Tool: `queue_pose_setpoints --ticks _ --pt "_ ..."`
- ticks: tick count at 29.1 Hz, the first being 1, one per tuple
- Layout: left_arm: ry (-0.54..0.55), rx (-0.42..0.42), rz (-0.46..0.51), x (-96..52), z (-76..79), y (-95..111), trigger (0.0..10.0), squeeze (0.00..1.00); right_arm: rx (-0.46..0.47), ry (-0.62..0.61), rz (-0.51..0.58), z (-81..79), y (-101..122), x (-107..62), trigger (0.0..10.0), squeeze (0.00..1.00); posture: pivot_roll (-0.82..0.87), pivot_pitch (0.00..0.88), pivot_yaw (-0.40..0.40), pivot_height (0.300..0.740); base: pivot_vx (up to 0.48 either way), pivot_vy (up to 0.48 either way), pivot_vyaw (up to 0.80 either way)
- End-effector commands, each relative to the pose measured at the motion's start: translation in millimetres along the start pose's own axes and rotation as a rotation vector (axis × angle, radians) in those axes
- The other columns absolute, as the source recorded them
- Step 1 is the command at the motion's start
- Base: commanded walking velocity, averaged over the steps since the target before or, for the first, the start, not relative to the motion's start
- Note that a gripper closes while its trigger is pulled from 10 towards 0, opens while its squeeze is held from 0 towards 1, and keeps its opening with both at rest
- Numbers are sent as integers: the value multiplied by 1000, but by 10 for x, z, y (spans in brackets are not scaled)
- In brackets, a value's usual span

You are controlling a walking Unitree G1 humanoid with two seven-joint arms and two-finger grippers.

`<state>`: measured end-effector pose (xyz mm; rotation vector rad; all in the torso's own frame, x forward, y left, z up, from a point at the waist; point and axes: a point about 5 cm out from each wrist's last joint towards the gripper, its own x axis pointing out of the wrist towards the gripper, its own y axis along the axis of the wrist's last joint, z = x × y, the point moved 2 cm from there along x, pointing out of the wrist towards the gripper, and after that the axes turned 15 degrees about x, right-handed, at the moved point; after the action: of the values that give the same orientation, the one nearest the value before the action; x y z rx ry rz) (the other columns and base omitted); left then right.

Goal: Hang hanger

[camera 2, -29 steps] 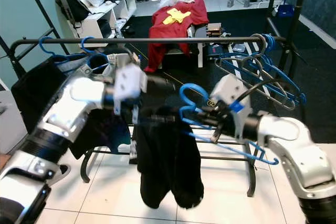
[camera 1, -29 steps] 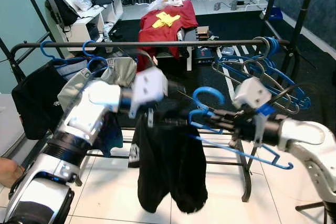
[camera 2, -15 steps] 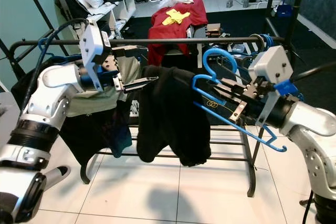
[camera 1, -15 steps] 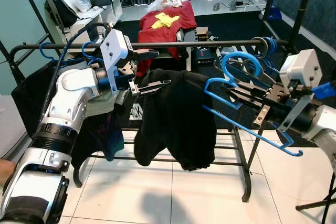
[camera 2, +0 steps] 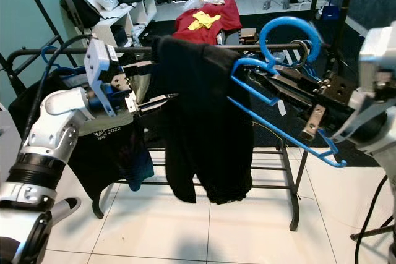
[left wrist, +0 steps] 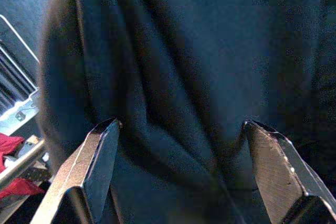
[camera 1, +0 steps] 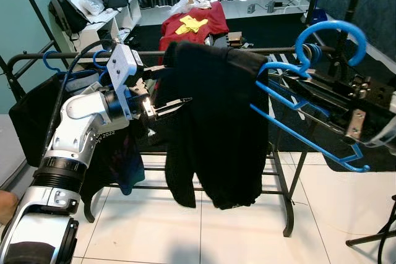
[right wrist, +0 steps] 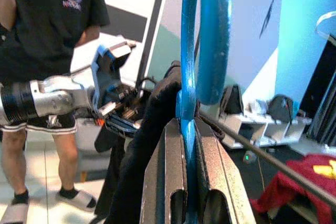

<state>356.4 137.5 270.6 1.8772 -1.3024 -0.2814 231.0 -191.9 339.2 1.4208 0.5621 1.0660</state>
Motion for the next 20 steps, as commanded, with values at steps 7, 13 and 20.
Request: queue_pose_setpoints --ticks 7,13,20 --pt "77 -40 -12 -93 -108 -38 10000 0 -34 40 22 -86 100 -5 0 0 -137 0 80 740 0 0 0" --pt "41 -84 13 -121 -29 -28 5961 0 -23 45 27 -93 119 -13 0 0 -130 0 77 740 0 0 0" --pt "7 -125 50 -49 93 -16 0 0 -16 48 32 -98 135 -5 0 0 -133 0 78 740 0 0 0"
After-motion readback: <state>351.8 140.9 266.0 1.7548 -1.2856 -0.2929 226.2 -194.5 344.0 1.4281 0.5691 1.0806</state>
